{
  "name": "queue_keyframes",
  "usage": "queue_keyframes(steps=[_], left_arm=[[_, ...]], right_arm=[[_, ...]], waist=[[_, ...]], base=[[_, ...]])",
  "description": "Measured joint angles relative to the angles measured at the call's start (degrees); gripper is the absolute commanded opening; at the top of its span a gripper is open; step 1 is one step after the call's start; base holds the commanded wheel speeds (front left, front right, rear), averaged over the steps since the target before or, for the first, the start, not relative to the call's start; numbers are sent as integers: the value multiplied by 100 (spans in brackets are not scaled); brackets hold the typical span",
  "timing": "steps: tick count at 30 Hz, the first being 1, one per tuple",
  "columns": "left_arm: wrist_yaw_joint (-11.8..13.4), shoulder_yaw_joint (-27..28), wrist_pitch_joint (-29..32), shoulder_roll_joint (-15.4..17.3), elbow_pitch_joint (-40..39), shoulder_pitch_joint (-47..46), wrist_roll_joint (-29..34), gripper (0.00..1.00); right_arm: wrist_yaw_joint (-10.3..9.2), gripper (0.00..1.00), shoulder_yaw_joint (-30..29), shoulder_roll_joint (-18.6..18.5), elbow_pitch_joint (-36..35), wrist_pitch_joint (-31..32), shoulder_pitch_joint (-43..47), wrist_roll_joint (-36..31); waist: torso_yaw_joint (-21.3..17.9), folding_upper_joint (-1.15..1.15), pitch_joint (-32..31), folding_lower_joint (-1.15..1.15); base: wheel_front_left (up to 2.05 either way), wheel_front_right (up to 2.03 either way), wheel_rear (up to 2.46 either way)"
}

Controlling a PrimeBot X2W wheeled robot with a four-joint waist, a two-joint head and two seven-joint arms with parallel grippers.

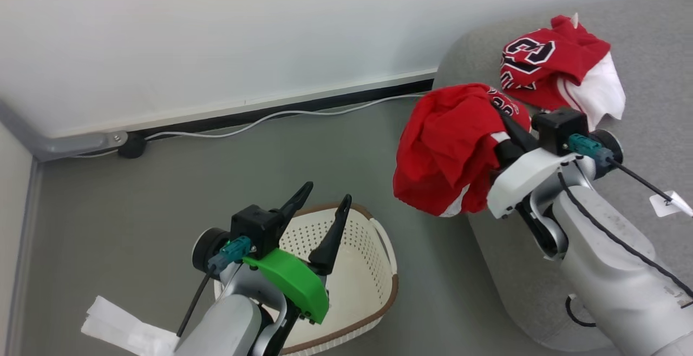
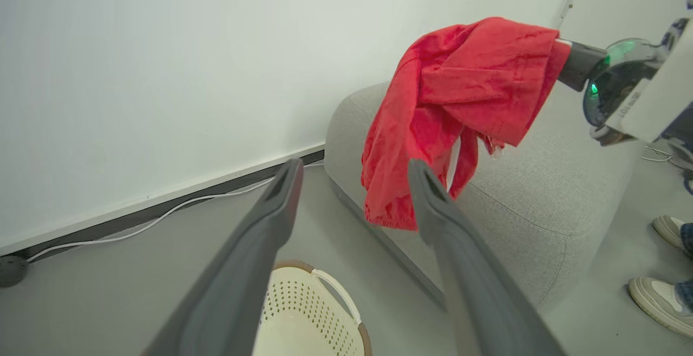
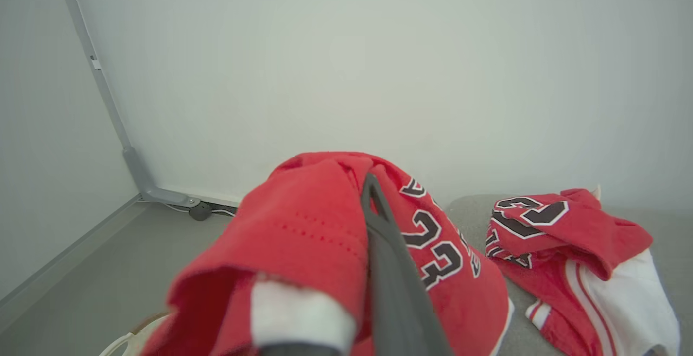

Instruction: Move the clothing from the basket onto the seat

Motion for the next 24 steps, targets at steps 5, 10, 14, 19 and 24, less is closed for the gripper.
queue_keyframes(steps=[5, 10, 14, 19, 24], left_arm=[[-8, -60, -54, 0, -32, 96, -8, 100], [-9, -85, -119, 1, -59, 189, -8, 100], [-8, -116, -120, 0, -102, 223, -7, 100], [-9, -236, -119, -13, -142, 226, -7, 100], [-7, -229, -116, -13, -212, 225, 9, 100]], right_arm=[[-48, 0, -103, -234, -107, 0, 105, -1], [-41, 0, -126, -333, -274, 0, 185, -1], [-32, 0, -190, -441, -424, 0, 185, 0], [-31, 0, -350, -624, -608, 0, 183, 3], [18, 0, -478, -690, -860, 0, -24, 12]], waist=[[-348, 0, -16, 0], [-686, 0, -26, 0], [-918, 0, -11, 0], [-1057, 0, 103, 0], [-1023, 0, 279, 0]], base=[[0, 0, 0], [0, 0, 0], [0, 0, 0], [0, 0, 0], [0, 0, 0]])
